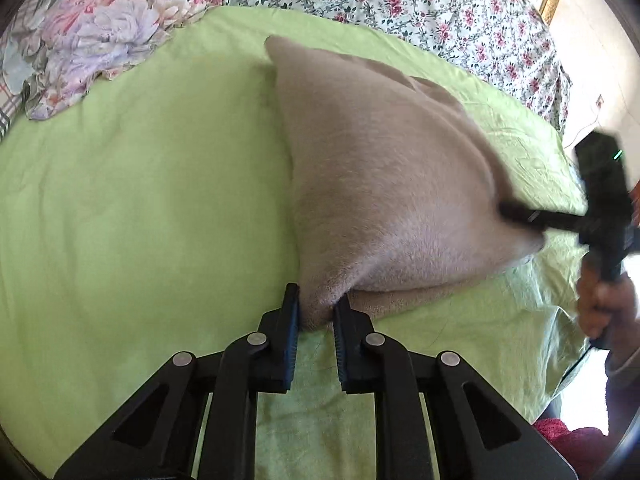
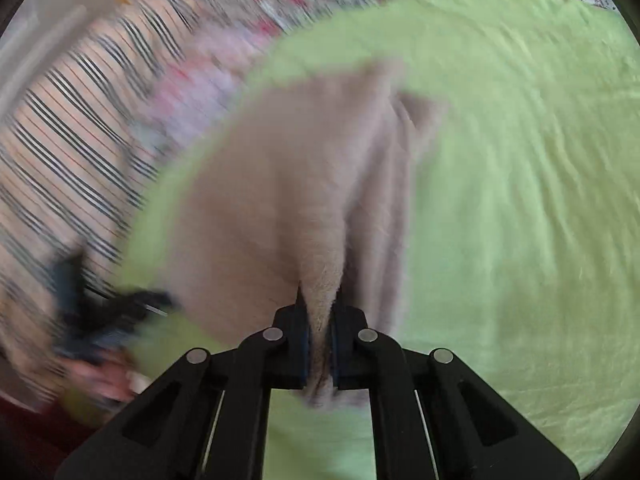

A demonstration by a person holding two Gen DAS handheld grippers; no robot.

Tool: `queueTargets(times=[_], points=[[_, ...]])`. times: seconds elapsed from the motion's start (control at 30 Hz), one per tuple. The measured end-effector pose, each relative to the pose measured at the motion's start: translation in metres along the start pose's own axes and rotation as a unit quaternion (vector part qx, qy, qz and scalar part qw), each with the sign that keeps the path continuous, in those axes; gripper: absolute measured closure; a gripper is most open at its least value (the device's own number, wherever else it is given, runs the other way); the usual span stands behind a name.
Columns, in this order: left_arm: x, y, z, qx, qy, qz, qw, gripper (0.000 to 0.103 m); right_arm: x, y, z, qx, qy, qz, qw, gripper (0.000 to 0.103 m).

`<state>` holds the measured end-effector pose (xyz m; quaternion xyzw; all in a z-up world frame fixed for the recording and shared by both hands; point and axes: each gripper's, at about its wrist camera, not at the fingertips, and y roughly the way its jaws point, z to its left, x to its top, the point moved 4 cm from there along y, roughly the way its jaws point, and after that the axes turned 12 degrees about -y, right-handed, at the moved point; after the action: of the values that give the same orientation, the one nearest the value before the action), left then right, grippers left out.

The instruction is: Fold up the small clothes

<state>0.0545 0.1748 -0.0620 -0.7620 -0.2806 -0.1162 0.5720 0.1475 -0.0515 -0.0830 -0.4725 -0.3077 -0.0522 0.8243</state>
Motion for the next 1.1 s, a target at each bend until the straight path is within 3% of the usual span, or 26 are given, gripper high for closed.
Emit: queueTargets(times=[0.07, 0.13, 0.2, 0.3, 0.43, 0.6, 0.77, 0.87, 0.93, 0.97, 1.1], points=[[0.000, -0.001, -0.002, 0.000, 0.003, 0.005, 1.0000, 0.088, 0.000, -0.003, -0.008, 0.021, 0.035, -0.012, 0.999, 0.095], [-0.002, -0.005, -0.005, -0.004, 0.014, 0.014, 0.9998, 0.087, 0.002, -0.008, -0.005, 0.022, 0.027, -0.007, 0.999, 0.094], [-0.004, -0.012, -0.006, -0.005, 0.024, 0.020, 0.9995, 0.087, 0.005, -0.016, -0.001, 0.029, 0.023, -0.006, 0.999, 0.086], [-0.001, -0.030, -0.005, -0.014, 0.026, 0.009, 0.9995, 0.087, 0.012, -0.031, 0.001, 0.038, 0.032, -0.024, 0.998, 0.084], [0.021, -0.047, -0.013, -0.041, 0.023, -0.020, 0.9987, 0.085, 0.036, -0.044, -0.008, 0.040, 0.049, -0.061, 0.996, 0.084], [0.060, -0.034, -0.036, -0.060, 0.028, -0.037, 0.9971, 0.081, 0.067, -0.034, -0.029, 0.036, 0.080, -0.079, 0.993, 0.084], [0.086, -0.016, -0.051, -0.075, 0.031, -0.032, 0.9961, 0.066, 0.094, -0.018, -0.049, 0.047, 0.108, -0.085, 0.989, 0.083], [0.099, -0.006, -0.056, -0.074, 0.035, -0.031, 0.9961, 0.060, 0.106, -0.001, -0.058, 0.056, 0.120, -0.075, 0.988, 0.071], [0.104, -0.003, -0.056, -0.078, 0.038, -0.031, 0.9957, 0.060, 0.112, 0.005, -0.056, 0.048, 0.108, -0.066, 0.991, 0.076], [0.106, 0.000, -0.056, -0.077, 0.039, -0.030, 0.9958, 0.060, 0.116, 0.002, -0.052, 0.041, 0.094, -0.071, 0.992, 0.095], [0.102, 0.001, -0.054, -0.080, 0.048, -0.029, 0.9952, 0.060, 0.124, -0.032, -0.035, 0.031, 0.046, -0.123, 0.991, 0.095]])
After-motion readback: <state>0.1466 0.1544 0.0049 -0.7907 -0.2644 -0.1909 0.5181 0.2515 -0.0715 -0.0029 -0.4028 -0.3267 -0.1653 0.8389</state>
